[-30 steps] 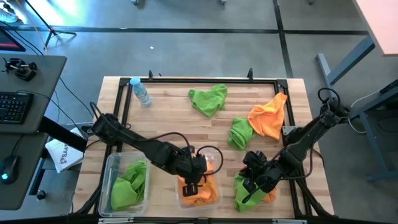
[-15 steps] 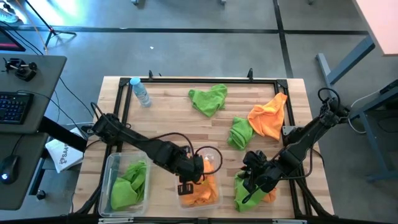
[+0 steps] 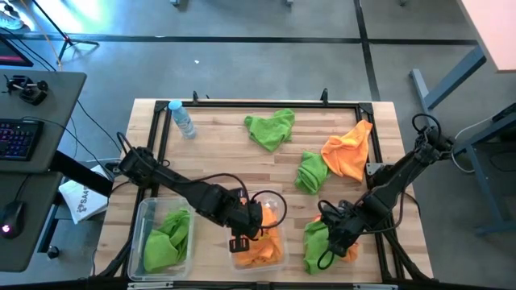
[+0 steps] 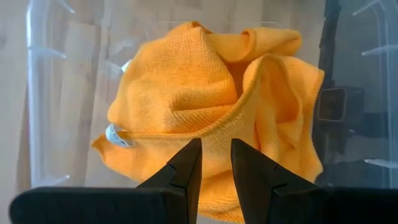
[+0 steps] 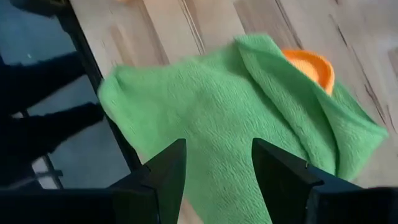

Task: Sort microfiber towel by color & place in baskets
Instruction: Put the green towel into the left transparent bin

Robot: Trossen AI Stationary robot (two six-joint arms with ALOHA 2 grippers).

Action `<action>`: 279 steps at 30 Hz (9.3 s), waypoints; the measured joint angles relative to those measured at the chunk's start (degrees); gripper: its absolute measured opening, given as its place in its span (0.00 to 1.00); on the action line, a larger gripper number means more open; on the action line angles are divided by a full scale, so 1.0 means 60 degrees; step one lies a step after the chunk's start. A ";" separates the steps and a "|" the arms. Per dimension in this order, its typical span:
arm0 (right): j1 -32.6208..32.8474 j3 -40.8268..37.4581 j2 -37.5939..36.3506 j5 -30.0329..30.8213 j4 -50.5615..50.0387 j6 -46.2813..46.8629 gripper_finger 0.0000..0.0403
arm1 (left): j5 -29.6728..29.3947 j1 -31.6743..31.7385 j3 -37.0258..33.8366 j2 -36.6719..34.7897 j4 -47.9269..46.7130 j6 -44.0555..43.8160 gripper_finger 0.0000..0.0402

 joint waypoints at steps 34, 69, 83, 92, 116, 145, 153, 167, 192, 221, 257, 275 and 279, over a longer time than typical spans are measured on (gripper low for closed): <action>0.0133 0.0000 0.1129 -0.0529 -0.0507 -0.1134 0.02 | -0.0497 0.0058 0.0000 0.0000 0.0009 0.0130 0.19; -0.0138 0.3949 -0.0339 0.6281 -0.4001 -0.0833 0.00 | -0.2225 0.1379 -0.0004 -0.2446 -0.0121 0.3118 0.19; -0.2110 0.4867 -0.0339 0.8457 -0.1605 -0.3023 0.00 | -0.2183 0.3128 -0.0749 -0.4101 -0.0080 0.5657 0.19; -0.3856 0.4874 0.0170 0.7668 0.2276 -0.6587 0.00 | -0.0780 0.4407 -0.3731 -0.6443 0.2984 0.5669 0.19; -0.5555 0.4867 0.1541 0.3772 0.4199 -0.7407 0.00 | 0.0241 0.4306 -0.4528 -0.5471 0.5924 0.5300 0.56; -0.5207 0.4856 0.1396 0.3271 0.4495 -0.7746 0.25 | -0.0495 0.3839 -0.4122 -0.5604 0.4189 0.4889 0.01; -0.4993 0.4870 0.0888 0.2996 0.1595 -0.5856 0.31 | -0.2275 0.2456 -0.2516 -0.5884 -0.0037 0.3688 0.01; -0.3366 0.4856 0.0885 0.4850 -0.0581 -0.5311 0.22 | -0.2746 -0.3945 -0.2113 -0.6238 -0.3787 -0.4279 0.00; -0.3051 0.4849 0.0888 0.5031 -0.0555 -0.5325 0.22 | -0.3674 -0.6663 -0.2606 -0.3938 -0.3722 -0.6425 0.00; -0.2748 0.4845 0.0888 0.5098 -0.0575 -0.5322 0.22 | -0.0969 -0.6604 -0.8679 -0.4051 0.2343 -0.3713 0.00; -0.2748 0.4845 0.0892 0.5118 -0.0582 -0.4892 0.22 | -0.0666 -0.6590 -0.8203 -0.4047 0.1060 -0.5180 0.29; -0.2741 0.4845 0.0892 0.5118 -0.0582 -0.5128 0.22 | -0.0711 -0.6591 -0.5572 -0.4051 -0.1363 -0.5155 0.35; -0.2741 0.4845 0.0892 0.5118 -0.0582 -0.5147 0.22 | -0.1225 -0.6476 -0.5482 -0.4051 -0.1410 -0.5332 0.35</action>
